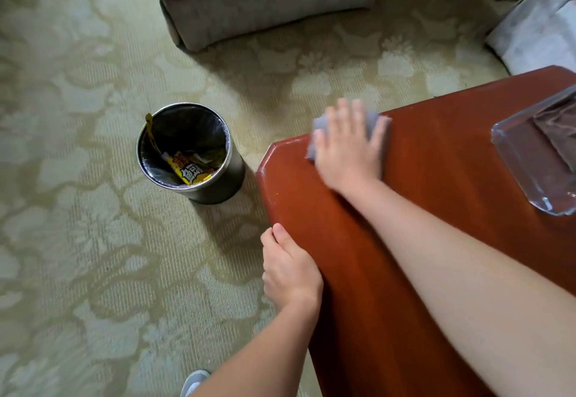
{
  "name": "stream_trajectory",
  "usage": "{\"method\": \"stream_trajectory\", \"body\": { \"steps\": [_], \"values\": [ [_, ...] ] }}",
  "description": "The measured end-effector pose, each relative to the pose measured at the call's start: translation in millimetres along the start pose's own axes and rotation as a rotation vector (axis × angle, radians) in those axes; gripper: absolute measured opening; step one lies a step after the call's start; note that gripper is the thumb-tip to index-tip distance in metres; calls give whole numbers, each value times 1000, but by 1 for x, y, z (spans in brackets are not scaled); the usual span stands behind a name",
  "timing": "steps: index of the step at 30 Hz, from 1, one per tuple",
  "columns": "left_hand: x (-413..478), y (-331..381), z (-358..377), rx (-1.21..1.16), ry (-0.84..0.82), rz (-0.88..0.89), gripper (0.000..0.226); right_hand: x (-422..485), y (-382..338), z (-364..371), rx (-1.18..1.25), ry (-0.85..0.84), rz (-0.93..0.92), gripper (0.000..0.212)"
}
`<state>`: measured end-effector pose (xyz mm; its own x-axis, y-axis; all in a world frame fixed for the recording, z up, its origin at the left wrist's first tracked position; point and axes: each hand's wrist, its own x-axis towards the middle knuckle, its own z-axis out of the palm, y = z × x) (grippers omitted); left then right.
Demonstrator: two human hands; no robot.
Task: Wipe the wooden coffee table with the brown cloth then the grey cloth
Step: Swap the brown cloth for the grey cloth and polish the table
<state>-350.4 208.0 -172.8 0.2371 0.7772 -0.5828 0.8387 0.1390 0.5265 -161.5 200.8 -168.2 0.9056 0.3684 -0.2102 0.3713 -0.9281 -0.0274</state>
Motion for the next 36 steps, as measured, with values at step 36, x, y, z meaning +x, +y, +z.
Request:
{"method": "stream_trajectory", "body": {
  "steps": [36],
  "values": [
    [7, -13, -11, -849, -194, -251, 78, -139, 12, 33, -85, 15, -481, 61]
  ]
}}
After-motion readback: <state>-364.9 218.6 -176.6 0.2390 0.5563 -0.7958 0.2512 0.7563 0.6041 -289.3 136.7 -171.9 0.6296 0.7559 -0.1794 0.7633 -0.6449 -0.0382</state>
